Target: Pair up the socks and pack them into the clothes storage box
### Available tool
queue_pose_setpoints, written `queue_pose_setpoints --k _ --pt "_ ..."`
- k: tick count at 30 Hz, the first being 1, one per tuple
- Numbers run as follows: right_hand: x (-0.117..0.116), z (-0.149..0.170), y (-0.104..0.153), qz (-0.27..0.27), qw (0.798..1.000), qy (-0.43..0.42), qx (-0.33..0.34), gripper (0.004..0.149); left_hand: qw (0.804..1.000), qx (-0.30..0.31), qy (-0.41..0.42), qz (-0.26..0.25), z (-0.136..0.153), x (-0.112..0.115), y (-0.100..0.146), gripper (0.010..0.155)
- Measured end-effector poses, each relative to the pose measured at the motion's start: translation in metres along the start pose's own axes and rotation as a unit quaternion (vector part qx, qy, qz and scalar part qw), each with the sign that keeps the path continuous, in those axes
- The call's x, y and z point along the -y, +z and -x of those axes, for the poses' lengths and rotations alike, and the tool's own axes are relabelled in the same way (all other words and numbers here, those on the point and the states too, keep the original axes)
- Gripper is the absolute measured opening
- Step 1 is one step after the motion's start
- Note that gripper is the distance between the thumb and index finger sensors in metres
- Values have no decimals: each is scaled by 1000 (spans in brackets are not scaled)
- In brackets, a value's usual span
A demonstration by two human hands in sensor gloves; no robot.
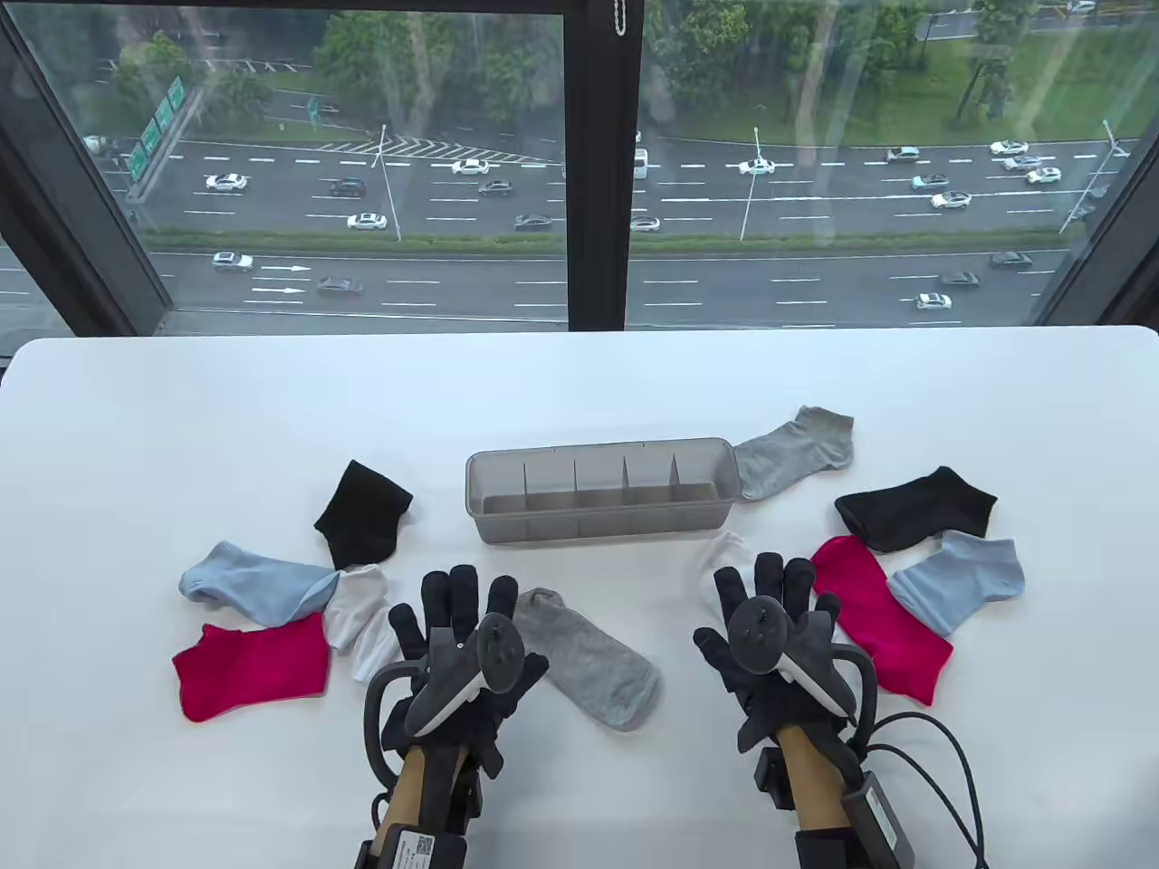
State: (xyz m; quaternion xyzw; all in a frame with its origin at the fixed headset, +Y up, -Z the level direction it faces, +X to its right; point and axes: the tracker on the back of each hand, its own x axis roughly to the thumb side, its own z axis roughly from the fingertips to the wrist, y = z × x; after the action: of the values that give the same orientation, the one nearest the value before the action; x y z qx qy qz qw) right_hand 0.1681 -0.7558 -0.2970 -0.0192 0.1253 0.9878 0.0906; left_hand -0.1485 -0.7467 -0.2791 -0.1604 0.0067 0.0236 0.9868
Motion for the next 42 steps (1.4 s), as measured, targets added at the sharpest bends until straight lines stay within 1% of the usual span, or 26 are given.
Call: queue_pose_setpoints --k 16,23,27,29,30,31,33,36,38,40,42 --pt "0 1 0 -3 1000 -7 -5 72 1000 5 10 -9 -1 -1 0 79" --pt "0 1 0 -1 1000 -12 -4 72 1000 17 9 -16 -6 -4 2 80" --pt "0 0 0 -2 1000 -14 -6 72 998 46 6 -39 -17 -10 6 82" --pt "0 0 -1 -3 1000 -16 -5 71 996 71 1 -60 -27 -13 9 85" --pt "0 -1 -1 -4 1000 -17 -4 71 994 93 -2 -62 -35 -14 10 86" --pt "0 -1 -1 -4 1000 -17 -3 71 993 102 -5 -53 -40 -14 11 87" --pt "0 -3 -1 -5 1000 -18 -1 71 993 114 -23 -4 -56 -11 11 92" --pt "0 -6 0 -2 1000 -20 5 71 990 114 -73 45 -75 1 3 97" --pt "1 -7 -1 -4 1000 -22 7 71 986 100 -118 64 -82 9 -3 99" --pt "2 -7 -2 -3 1000 -25 10 71 982 92 -144 77 -84 16 -6 100" --pt "2 -8 -2 -2 1000 -27 12 71 980 83 -164 79 -84 19 -8 99"
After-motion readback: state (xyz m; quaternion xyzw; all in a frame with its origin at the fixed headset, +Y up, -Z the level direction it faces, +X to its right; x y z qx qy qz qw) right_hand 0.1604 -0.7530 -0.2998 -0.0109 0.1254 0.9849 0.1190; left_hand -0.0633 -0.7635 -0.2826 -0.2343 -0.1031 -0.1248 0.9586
